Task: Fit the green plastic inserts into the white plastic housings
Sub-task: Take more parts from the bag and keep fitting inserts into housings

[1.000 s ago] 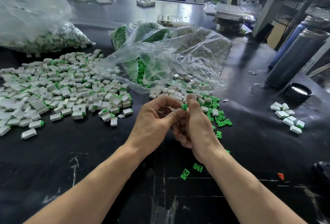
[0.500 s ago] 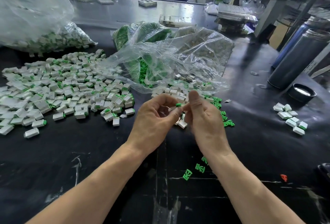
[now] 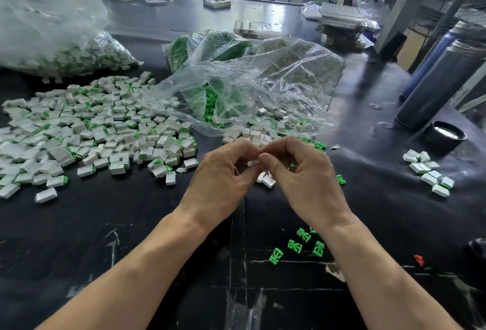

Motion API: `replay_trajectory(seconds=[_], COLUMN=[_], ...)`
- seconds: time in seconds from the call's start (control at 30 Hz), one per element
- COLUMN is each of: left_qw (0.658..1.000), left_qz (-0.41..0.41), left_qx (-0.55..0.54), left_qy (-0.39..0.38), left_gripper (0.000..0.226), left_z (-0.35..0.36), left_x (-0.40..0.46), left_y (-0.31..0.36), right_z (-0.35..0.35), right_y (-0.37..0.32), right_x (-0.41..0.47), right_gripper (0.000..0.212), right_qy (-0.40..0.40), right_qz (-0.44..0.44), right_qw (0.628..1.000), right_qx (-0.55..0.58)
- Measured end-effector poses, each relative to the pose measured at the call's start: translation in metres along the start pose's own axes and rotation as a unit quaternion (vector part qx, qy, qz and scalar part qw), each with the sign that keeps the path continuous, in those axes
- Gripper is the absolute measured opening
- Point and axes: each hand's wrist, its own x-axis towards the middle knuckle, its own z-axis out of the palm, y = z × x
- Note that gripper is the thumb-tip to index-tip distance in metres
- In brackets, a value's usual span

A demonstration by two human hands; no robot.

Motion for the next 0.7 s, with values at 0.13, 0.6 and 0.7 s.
replay_trajectory(seconds=[0.13, 0.6, 0.7], left_qw=[0.989, 0.968, 0.97], left_qz=[-0.049, -0.101, -0.1], left_qx=[-0.143, -0.23, -0.221], left_qy=[0.005, 0.021, 0.022], left_gripper=[0.017, 0.01, 0.007], left_z=[0.0024, 0.0032, 0.0044], left_x=[0.0035, 0.0042, 0.0021], left_y=[0.0022, 0.0021, 0.0049], right_z=[0.0012, 0.0048, 0.0059], right_y=[0.0003, 0.0016, 0.0016], right_x=[0.0017, 0.001, 0.001], right_gripper=[0.011, 0.014, 0.016], right_qy=[0.03, 0.048, 0.055], right_qz=[0.013, 0.037, 0.016], right_qw=[0.999, 0.988, 0.995], right_qx=[0.034, 0.139, 0.087])
